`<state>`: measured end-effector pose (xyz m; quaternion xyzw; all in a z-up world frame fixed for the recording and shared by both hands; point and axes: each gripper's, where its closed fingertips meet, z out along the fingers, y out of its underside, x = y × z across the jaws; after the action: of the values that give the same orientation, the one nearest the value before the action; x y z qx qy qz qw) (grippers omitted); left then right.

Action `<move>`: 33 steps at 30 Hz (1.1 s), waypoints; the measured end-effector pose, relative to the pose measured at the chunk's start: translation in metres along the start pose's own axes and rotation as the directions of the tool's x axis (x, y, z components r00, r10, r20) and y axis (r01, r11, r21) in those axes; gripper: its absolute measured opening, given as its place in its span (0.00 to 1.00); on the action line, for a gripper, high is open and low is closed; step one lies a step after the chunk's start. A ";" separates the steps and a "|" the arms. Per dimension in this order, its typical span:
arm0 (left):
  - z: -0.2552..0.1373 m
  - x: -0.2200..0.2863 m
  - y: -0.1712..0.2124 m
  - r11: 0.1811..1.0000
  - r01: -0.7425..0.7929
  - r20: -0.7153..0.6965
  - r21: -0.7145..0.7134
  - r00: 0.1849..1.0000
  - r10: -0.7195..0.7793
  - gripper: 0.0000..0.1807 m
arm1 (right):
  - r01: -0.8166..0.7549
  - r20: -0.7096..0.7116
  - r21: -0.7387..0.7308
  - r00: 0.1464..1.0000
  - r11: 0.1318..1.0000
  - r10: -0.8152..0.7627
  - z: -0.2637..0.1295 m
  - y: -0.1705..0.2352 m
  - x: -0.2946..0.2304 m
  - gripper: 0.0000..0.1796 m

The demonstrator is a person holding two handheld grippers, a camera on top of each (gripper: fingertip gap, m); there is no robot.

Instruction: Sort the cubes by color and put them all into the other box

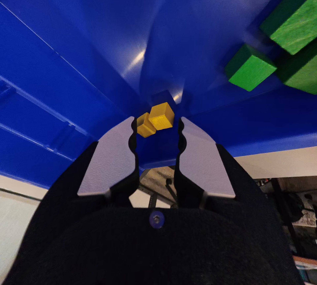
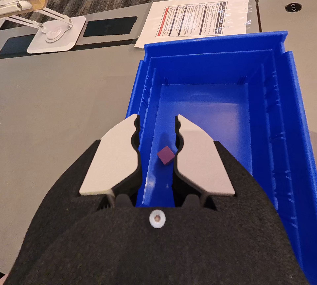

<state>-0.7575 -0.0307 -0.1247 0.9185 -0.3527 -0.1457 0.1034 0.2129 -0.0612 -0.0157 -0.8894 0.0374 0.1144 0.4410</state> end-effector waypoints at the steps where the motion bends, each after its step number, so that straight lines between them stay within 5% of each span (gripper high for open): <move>1: 0.001 -0.002 0.001 1.000 -0.004 0.010 -0.025 1.000 0.005 0.25 | -0.001 0.003 -0.002 1.000 1.000 0.001 0.001 0.000 0.000 0.21; 12: 0.015 -0.007 0.004 0.966 -0.119 0.017 -0.229 0.992 0.126 0.13 | 0.010 0.017 -0.044 1.000 0.999 -0.009 0.005 0.008 -0.002 0.21; 21: -0.049 -0.021 -0.039 0.970 -0.079 0.154 0.229 0.987 0.044 0.13 | 0.026 0.028 -0.056 0.999 0.998 -0.024 0.009 0.007 -0.005 0.21; 27: -0.157 0.004 -0.084 0.726 -0.179 0.296 0.665 0.954 -0.037 0.13 | 0.079 0.052 -0.038 0.996 0.996 -0.077 0.011 -0.007 -0.023 0.21; 33: -0.246 0.095 -0.138 0.371 -0.380 0.409 0.847 0.913 0.001 0.13 | 0.248 0.220 0.055 0.942 0.967 -0.254 0.019 -0.043 -0.103 0.21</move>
<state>-0.5206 0.0273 0.0468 0.7338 -0.4914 -0.0713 -0.4636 0.1172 -0.0233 0.0311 -0.8622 -0.1248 0.1572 0.4651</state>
